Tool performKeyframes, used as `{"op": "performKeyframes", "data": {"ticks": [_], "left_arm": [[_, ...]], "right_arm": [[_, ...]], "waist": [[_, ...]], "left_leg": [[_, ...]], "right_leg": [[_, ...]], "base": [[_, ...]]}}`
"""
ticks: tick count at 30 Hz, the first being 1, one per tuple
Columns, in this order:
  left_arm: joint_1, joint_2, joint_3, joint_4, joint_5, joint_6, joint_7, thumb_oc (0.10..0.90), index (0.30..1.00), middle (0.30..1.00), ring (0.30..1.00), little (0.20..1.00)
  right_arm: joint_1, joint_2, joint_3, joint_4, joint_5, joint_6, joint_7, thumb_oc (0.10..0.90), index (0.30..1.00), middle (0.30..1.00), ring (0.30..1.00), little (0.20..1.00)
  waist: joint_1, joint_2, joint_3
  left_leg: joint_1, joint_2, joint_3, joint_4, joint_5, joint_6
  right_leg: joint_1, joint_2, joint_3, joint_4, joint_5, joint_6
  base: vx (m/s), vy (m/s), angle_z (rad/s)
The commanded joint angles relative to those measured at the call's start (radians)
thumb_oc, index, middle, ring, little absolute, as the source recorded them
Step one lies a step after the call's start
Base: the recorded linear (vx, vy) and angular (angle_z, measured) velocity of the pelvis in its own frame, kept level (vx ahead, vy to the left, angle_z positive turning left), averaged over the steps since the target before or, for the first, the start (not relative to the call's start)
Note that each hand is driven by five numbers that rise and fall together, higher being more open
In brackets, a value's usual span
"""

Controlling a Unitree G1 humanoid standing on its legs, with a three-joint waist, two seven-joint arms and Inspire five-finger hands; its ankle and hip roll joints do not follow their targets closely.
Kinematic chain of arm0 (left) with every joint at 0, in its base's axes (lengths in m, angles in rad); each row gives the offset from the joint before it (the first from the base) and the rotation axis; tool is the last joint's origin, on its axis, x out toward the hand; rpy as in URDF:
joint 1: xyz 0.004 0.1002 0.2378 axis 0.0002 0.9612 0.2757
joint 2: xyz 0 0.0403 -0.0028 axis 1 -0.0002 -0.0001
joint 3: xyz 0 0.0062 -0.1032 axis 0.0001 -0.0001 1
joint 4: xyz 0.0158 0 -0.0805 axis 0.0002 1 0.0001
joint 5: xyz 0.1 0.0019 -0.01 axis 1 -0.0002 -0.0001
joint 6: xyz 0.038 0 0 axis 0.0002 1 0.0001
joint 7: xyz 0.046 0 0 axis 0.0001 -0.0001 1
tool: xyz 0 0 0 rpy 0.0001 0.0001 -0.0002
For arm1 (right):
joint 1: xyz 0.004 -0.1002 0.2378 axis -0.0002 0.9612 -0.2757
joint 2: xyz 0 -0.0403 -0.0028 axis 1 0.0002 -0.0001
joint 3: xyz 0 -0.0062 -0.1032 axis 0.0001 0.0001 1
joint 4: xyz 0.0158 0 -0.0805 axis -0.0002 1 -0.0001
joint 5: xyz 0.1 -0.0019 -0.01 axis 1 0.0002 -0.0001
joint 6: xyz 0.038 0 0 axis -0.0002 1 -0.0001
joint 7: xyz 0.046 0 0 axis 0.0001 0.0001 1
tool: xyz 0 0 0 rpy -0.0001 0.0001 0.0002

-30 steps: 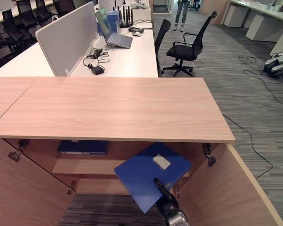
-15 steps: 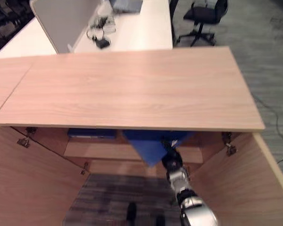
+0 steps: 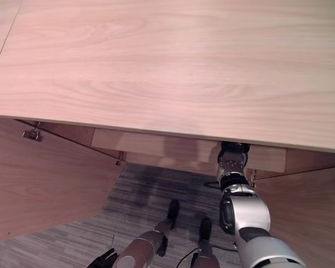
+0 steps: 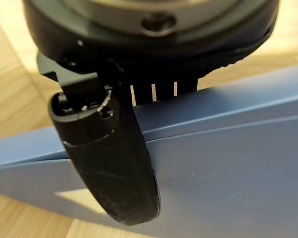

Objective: Put the empty folder in the office cabinet

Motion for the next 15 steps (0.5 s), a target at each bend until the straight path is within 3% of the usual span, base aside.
{"op": "performKeyframes", "data": {"ticks": [1,6,7,11,15], "left_arm": [[0.108,0.080,-0.075,-0.065,-0.057,0.016,0.007,0.800,0.900,0.900,0.900,0.900],[0.188,0.141,-0.141,-0.285,-0.094,0.047,0.002,0.800,0.900,0.900,0.900,0.900],[0.213,0.174,-0.147,-0.376,-0.109,0.063,0.009,0.800,0.900,0.900,0.900,0.900],[0.248,0.228,-0.170,-0.510,-0.137,0.078,0.024,0.800,0.900,0.900,0.900,0.900],[0.260,0.264,-0.189,-0.585,-0.153,0.085,0.037,0.800,0.900,0.900,0.900,0.900]], "right_arm": [[-0.168,-0.094,0.042,-0.080,-0.021,-0.075,0.007,0.400,0.300,0.300,0.300,0.300],[-0.183,-0.091,0.040,-0.191,-0.023,-0.132,-0.034,0.400,0.300,0.300,0.300,0.300],[-0.165,-0.065,0.023,-0.269,-0.030,-0.179,-0.057,0.400,0.300,0.300,0.300,0.300],[-0.130,0.022,-0.010,-0.417,-0.053,-0.267,-0.094,0.400,0.300,0.300,0.300,0.300],[-0.111,0.084,-0.016,-0.479,-0.078,-0.307,-0.129,0.400,0.300,0.300,0.300,0.300]], "waist": [[0.015,-0.007,-0.030],[0.030,0.007,-0.028],[0.032,0.012,-0.030],[0.029,0.025,-0.025],[0.028,0.030,-0.021]], "left_leg": [[0.007,-0.049,-0.042,0.002,-0.129,-0.023],[-0.002,-0.059,-0.046,-0.001,-0.137,-0.025],[-0.004,-0.062,-0.048,-0.002,-0.138,-0.024],[-0.003,-0.069,-0.047,-0.004,-0.143,-0.021],[-0.004,-0.071,-0.043,-0.003,-0.146,-0.018]], "right_leg": [[-0.036,-0.065,-0.036,0.049,-0.026,0.043],[-0.033,-0.066,-0.038,0.029,-0.026,0.048],[-0.033,-0.068,-0.039,0.024,-0.026,0.050],[-0.033,-0.072,-0.037,0.022,-0.026,0.053],[-0.035,-0.075,-0.035,0.023,-0.026,0.054]], "base": [[0.01,-0.003,0.04],[0.01,0.010,0.05],[0.00,0.000,0.00],[0.00,0.000,0.00],[0.00,0.000,0.00]]}}
